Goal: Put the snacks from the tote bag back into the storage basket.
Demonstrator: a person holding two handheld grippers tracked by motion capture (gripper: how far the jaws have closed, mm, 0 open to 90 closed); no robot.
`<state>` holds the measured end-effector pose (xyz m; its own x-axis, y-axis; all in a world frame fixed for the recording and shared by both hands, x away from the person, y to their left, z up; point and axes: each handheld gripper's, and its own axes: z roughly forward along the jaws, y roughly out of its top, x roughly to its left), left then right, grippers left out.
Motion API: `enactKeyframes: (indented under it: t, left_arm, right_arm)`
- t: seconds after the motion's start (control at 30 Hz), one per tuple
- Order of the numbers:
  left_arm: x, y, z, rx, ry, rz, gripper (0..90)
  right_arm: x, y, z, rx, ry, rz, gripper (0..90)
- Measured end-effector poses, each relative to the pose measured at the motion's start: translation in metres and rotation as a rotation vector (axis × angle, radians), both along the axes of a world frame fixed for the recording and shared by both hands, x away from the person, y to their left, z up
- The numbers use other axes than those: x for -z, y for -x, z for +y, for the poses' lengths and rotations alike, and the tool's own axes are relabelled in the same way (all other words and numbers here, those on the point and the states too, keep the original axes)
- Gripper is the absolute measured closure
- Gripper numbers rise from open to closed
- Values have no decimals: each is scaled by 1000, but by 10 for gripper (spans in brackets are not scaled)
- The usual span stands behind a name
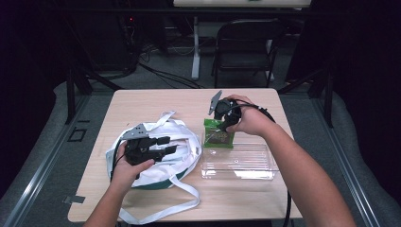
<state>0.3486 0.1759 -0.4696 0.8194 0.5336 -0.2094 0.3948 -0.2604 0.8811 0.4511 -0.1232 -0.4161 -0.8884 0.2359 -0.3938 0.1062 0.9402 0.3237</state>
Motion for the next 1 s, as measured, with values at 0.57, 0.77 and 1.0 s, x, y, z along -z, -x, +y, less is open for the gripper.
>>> enactKeyframes:
  t: [0.57, 0.77, 1.0]
  left_arm:
    - [-2, 1, 1, -3, 6, -11, 501]
    - [-2, 1, 1, -5, 5, -11, 501]
    - [-2, 1, 3, -9, 3, -9, 501]
  right_arm:
    - [-10, 6, 1, -5, 7, -8, 411]
    - [-16, 9, -1, -7, 3, -14, 411]
    - [-24, 16, -5, -13, -2, -20, 411]
